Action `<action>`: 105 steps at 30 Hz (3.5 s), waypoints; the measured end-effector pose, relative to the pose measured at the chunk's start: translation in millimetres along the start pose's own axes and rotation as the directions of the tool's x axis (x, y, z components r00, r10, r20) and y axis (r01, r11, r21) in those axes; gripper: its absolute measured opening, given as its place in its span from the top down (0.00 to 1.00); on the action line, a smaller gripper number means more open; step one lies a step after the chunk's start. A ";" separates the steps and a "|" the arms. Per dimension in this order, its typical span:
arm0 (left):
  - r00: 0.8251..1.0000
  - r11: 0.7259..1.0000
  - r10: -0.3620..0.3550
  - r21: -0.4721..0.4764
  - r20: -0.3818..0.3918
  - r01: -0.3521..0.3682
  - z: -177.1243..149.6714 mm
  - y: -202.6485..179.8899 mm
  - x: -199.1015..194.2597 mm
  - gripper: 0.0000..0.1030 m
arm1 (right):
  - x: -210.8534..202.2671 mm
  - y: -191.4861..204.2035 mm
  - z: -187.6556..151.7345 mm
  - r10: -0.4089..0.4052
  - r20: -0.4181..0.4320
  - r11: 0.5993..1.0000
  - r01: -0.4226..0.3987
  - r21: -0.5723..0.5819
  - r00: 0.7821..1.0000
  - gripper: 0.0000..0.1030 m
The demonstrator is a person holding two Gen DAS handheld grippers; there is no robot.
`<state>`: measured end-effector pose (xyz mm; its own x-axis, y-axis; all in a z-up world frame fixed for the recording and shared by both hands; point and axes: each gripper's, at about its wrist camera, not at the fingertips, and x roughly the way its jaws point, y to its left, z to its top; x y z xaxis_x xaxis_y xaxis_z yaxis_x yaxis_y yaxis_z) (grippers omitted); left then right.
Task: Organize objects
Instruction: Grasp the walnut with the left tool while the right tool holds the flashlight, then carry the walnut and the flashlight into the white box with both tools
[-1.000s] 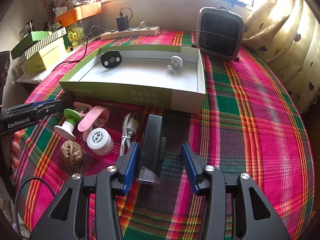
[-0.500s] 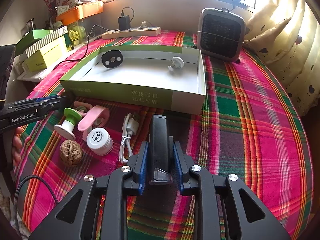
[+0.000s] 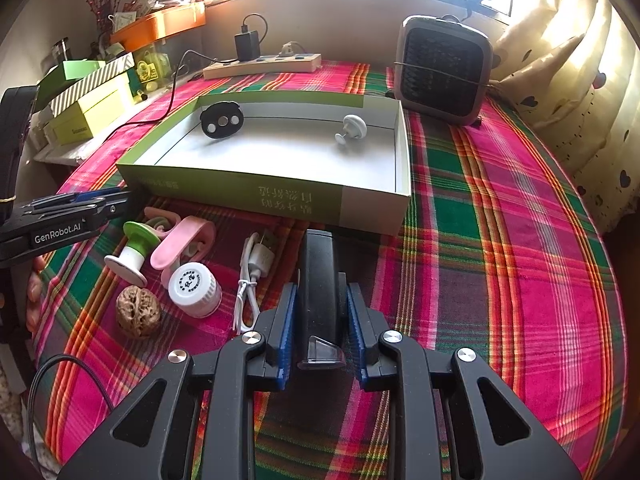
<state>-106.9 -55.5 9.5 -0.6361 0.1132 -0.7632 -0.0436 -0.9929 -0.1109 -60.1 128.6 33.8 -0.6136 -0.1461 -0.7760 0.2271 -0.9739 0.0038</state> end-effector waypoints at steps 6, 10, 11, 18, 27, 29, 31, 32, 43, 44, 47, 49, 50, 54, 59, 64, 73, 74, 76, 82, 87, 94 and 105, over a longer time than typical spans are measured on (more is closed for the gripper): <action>1.000 1.000 0.011 0.012 0.003 -0.011 -0.1 -0.3 0.8 0.72 | 0.5 -0.3 0.7 0.001 -0.001 1.000 -0.001 -0.001 1.000 0.76; 1.000 1.000 0.014 0.018 0.005 -0.014 -0.6 -0.6 0.5 0.72 | 0.6 -0.3 1.2 0.003 -0.001 1.000 -0.003 0.000 1.000 0.76; 1.000 1.000 0.014 0.019 0.006 -0.014 -0.8 -0.6 0.5 0.72 | 0.7 -0.3 1.2 0.002 -0.001 1.000 -0.002 -0.001 1.000 0.76; 1.000 1.000 0.015 0.020 0.006 -0.015 -1.0 -0.8 0.5 0.72 | 1.0 -0.2 1.2 0.002 -0.001 1.000 -0.002 -0.002 1.000 0.76; 1.000 1.000 0.015 0.020 0.006 -0.015 -1.2 -1.0 0.5 0.72 | 1.1 0.1 1.0 0.002 -0.001 1.000 -0.002 -0.002 1.000 0.76; 1.000 1.000 0.014 0.019 0.006 -0.014 -1.3 -0.9 0.5 0.72 | 1.1 0.1 1.0 0.002 -0.001 1.000 -0.002 -0.002 1.000 0.76; 1.000 1.000 0.015 0.020 0.006 -0.015 -1.4 -1.2 0.4 0.72 | 1.1 0.2 1.0 0.002 -0.001 1.000 -0.002 -0.002 1.000 0.76; 1.000 1.000 0.015 0.021 0.005 -0.016 -1.4 -1.2 0.4 0.72 | 1.2 0.2 1.2 0.001 -0.001 1.000 -0.001 -0.002 1.000 0.76; 1.000 0.999 0.024 0.036 0.008 -0.024 -2.3 -1.8 -1.8 0.72 | 0.7 1.1 1.1 -0.004 -0.001 1.000 0.004 -0.009 1.000 0.76; 1.000 0.999 0.026 0.039 0.009 -0.026 -2.3 -1.8 -2.2 0.72 | 0.6 1.1 1.1 -0.005 0.000 1.000 0.005 -0.010 1.000 0.76; 0.999 0.998 0.032 0.051 0.014 -0.033 -2.5 -3.8 -4.4 0.72 | 0.3 1.2 1.0 -0.005 0.001 1.000 0.005 -0.012 1.000 0.76; 0.999 0.998 0.034 0.056 0.018 -0.035 -2.7 -4.8 -6.2 0.72 | -0.6 1.0 0.8 -0.005 0.005 1.000 0.005 -0.009 1.000 0.76; 0.999 0.998 0.034 0.058 0.020 -0.035 -2.8 -5.6 -7.1 0.72 | -1.2 1.3 0.8 -0.005 0.007 1.000 0.005 -0.009 1.000 0.76; 0.999 0.997 0.033 0.067 0.023 -0.035 -3.5 -7.8 -10.5 0.72 | -3.3 1.8 1.4 -0.005 0.008 1.000 0.005 -0.014 1.000 0.76; 0.999 0.996 0.026 0.083 0.034 -0.028 -4.6 -13.5 -19.5 0.72 | -9.1 2.2 2.2 0.001 0.017 1.000 -0.001 -0.016 1.000 0.76; 0.999 0.996 0.010 0.089 0.043 -0.013 -4.4 -19.2 -27.9 0.72 | -13.4 1.8 3.4 0.007 0.020 1.000 -0.007 -0.017 1.000 0.76; 0.998 0.995 -0.024 0.094 0.057 0.019 3.5 -27.4 -37.5 0.72 | -28.3 0.7 12.7 0.029 0.055 0.999 -0.028 -0.018 0.998 0.76; 0.998 0.996 -0.023 0.092 0.060 0.017 5.0 -27.7 -38.1 0.72 | -29.7 0.1 14.1 0.029 0.059 0.999 -0.028 -0.018 0.998 0.76; 0.998 0.995 -0.024 0.094 0.064 0.018 8.3 -28.6 -38.9 0.72 | -32.2 -0.7 17.1 0.031 0.068 0.999 -0.030 -0.016 0.997 0.76; 0.998 0.996 -0.032 0.082 0.061 0.027 19.9 -28.5 -35.6 0.72 | -32.6 -3.5 29.1 0.041 0.076 0.999 -0.040 -0.014 0.996 0.76; 0.998 0.997 -0.031 0.070 0.056 0.027 31.5 -28.8 -27.5 0.72 | -29.4 -4.1 46.0 0.050 0.083 0.999 -0.049 -0.020 0.995 0.76; 0.999 0.998 -0.021 0.059 0.042 0.018 47.4 -24.0 -11.1 0.72 | -15.2 1.0 71.7 0.056 0.078 0.998 -0.053 -0.038 0.995 0.76; 1.000 0.998 -0.011 0.067 0.027 0.009 65.8 -22.9 14.5 0.72 | 23.0 5.1 104.6 0.063 0.046 0.997 -0.062 -0.041 0.997 0.76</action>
<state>-165.8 -33.6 42.9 -0.6565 0.1228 -0.7442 -0.1008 -0.9921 -0.0748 -152.1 102.0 82.0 -0.6323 -0.2155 -0.7441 0.2954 -0.9550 0.0256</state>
